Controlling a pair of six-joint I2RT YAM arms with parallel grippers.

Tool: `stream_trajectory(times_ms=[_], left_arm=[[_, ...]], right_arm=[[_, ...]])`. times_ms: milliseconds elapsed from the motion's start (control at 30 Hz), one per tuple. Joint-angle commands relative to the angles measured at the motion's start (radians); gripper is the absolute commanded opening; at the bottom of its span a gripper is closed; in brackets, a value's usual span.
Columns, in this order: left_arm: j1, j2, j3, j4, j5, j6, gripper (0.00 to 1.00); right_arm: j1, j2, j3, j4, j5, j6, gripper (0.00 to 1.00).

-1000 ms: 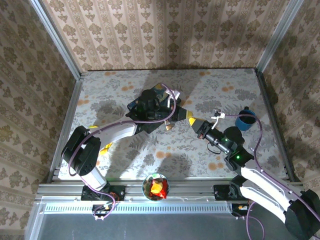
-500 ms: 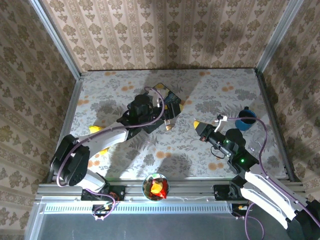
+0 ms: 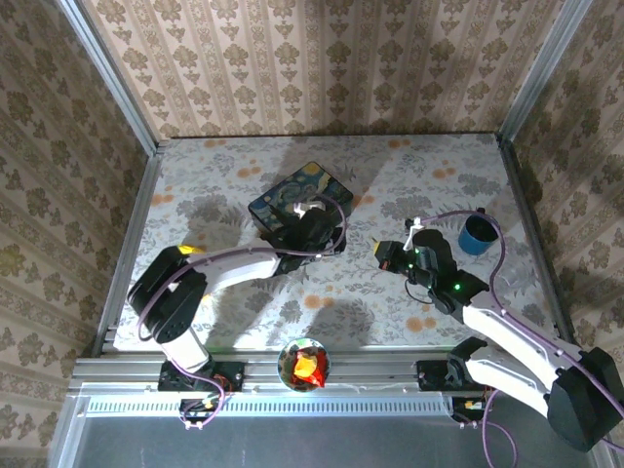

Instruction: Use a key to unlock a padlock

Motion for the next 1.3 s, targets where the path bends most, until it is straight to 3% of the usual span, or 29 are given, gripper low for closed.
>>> stream_trajectory(times_ms=[0,200,900,1033,1167,1267], left_arm=[[-0.011,0.064,0.06,-0.134,-0.173,-0.094,0.79],[-0.016,0.182,0.144,-0.21,-0.243,-0.195,0.81],[0.006,0.379,0.32,-0.257,-0.189,-0.227,0.78],[0.019,0.396,0.316,-0.268,-0.197,-0.257,0.68],[0.024,0.386,0.282,-0.247,-0.191,-0.269,0.47],[0.024,0.38,0.263,-0.228,-0.175,-0.263,0.39]], right_arm=[[-0.007,0.003,0.014,-0.033,0.01,-0.019,0.0],[-0.017,0.001,0.013,-0.075,0.013,-0.029,0.0],[-0.05,0.113,0.008,0.031,-0.074,-0.045,0.0],[-0.05,0.152,0.009,0.072,-0.103,-0.048,0.0],[-0.05,0.183,-0.004,0.113,-0.127,-0.054,0.0],[-0.05,0.201,-0.029,0.168,-0.142,-0.05,0.0]])
